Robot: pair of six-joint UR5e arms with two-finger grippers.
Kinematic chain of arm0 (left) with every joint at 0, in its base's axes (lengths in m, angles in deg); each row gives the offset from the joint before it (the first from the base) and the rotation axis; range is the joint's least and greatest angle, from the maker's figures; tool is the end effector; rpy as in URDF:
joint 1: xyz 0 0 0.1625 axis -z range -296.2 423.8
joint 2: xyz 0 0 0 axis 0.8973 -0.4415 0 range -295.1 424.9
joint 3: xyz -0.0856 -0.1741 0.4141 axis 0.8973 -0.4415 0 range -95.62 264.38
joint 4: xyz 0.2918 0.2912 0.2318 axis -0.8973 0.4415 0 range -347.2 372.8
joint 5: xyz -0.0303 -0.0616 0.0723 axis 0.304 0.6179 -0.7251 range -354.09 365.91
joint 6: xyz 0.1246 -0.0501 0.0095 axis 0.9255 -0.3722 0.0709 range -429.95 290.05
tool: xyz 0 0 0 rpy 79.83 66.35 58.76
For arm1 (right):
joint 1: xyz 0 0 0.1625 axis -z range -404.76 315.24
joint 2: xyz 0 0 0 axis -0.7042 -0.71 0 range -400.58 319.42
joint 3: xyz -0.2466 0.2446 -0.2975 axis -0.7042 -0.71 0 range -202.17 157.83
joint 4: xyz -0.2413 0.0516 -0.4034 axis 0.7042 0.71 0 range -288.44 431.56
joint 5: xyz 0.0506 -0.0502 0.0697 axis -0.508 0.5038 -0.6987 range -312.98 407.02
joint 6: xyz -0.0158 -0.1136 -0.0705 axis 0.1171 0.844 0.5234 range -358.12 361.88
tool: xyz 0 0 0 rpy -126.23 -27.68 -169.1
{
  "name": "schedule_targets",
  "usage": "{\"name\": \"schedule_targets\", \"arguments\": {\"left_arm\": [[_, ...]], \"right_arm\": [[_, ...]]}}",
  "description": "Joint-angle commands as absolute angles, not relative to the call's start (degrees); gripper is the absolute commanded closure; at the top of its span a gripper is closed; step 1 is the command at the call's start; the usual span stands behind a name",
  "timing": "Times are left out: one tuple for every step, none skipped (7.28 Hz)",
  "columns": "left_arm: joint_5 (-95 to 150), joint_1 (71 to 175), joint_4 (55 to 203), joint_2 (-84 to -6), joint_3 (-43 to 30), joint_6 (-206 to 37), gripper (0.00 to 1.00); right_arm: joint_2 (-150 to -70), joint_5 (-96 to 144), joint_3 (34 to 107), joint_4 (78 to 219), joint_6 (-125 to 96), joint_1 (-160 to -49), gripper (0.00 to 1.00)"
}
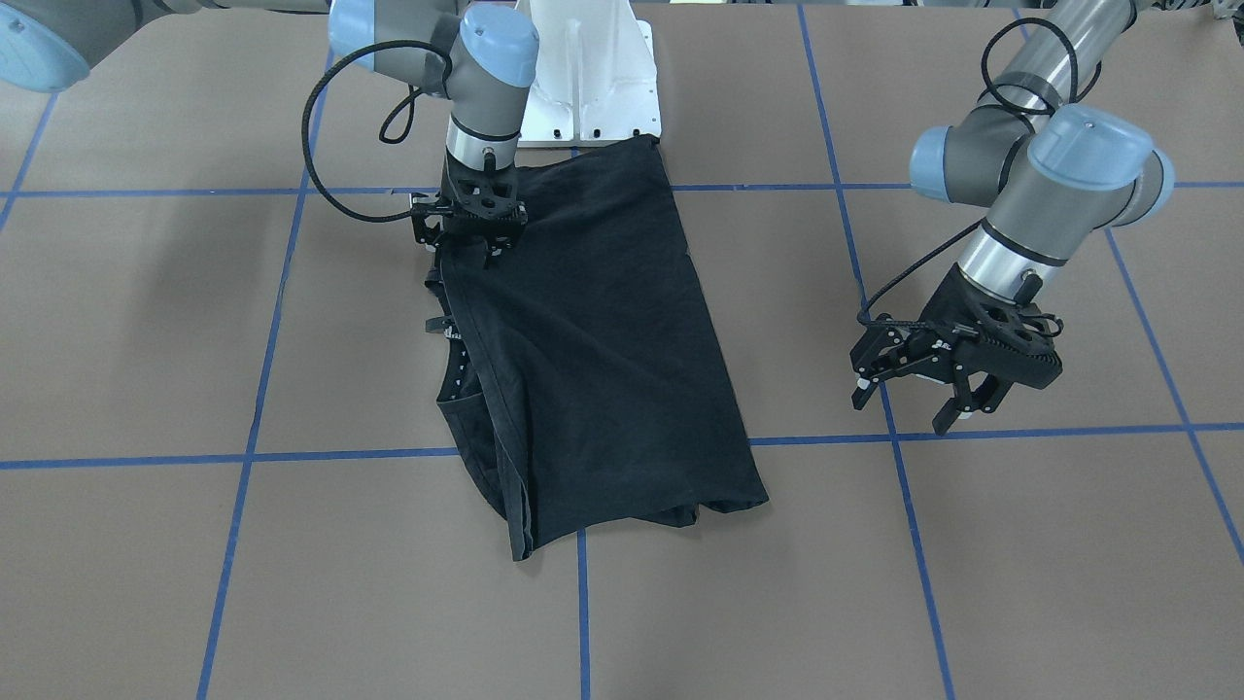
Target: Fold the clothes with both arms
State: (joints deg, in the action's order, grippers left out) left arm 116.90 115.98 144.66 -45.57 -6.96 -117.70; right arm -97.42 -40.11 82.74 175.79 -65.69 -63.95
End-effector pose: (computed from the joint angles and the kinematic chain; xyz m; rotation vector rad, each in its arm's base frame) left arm 0.3854 -0.6352 0.3887 0.5823 0.9848 0.0495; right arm -0.6254 -0.3659 0.2638 0.2553 -0.5350 -0.0402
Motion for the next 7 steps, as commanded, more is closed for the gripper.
{"name": "schedule_targets", "arguments": {"left_arm": [[117.1, 115.9, 144.6, -45.5, -7.3, -117.9, 0.0], [117.3, 115.9, 144.6, -45.5, -7.3, -117.9, 0.0], [117.3, 115.8, 144.6, -45.5, -7.2, -117.9, 0.0], [117.2, 115.9, 144.6, -45.4, -7.2, -117.9, 0.0], [117.3, 115.8, 144.6, -45.4, -7.2, -117.8, 0.0], [117.2, 115.9, 144.6, -45.4, -7.2, -117.8, 0.0], [117.2, 115.9, 144.6, -45.4, -7.1, -117.8, 0.0]], "right_arm": [[-105.1, -40.5, 88.9, 167.7, -65.4, -64.9, 0.0], [-106.2, -40.3, 90.7, 168.5, -66.3, -63.6, 0.0], [-106.7, -40.1, 90.7, 169.9, -66.8, -61.5, 0.0], [-106.1, -40.0, 90.6, 170.7, -70.7, -59.4, 0.0], [-106.3, -39.6, 90.6, 170.7, -71.8, -56.7, 0.0], [-106.6, -39.5, 90.7, 171.9, -71.9, -56.5, 0.0], [-106.0, -39.5, 90.8, 175.0, -73.8, -55.5, 0.0]]}}
